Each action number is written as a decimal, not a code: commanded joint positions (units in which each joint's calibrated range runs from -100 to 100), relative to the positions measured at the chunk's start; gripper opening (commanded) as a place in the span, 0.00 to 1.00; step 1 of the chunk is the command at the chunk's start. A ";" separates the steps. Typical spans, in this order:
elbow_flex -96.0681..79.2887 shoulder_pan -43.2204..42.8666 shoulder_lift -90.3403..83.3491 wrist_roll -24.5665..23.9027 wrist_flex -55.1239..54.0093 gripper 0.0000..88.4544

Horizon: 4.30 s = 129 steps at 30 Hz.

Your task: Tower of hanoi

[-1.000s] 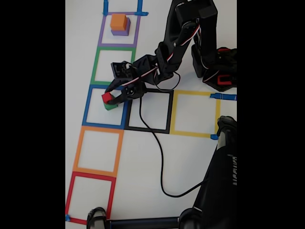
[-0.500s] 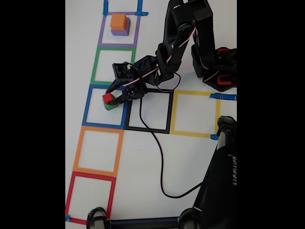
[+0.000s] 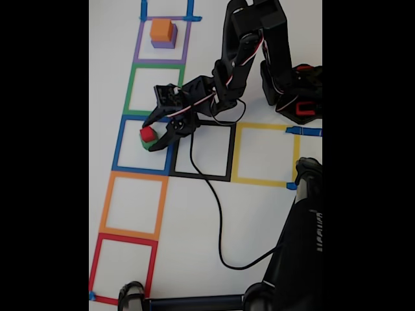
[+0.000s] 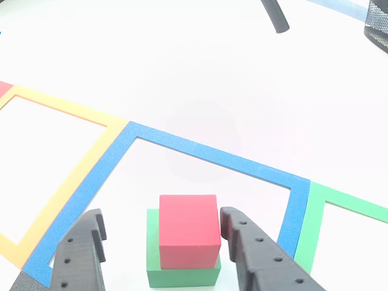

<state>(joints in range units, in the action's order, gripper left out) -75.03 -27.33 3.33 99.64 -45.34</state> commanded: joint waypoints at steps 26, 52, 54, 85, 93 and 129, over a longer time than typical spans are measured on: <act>28.22 22.34 -66.11 0.36 103.97 0.00; 65.22 54.46 -66.27 0.36 136.60 0.00; 56.49 58.20 -68.94 0.36 131.66 0.00; -8.24 70.18 -31.88 0.36 13.68 0.39; -6.06 71.24 -14.28 0.36 -1.21 0.40; 7.12 62.42 12.93 0.36 -13.52 0.22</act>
<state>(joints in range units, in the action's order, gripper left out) -69.37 36.45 16.42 100.00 -57.68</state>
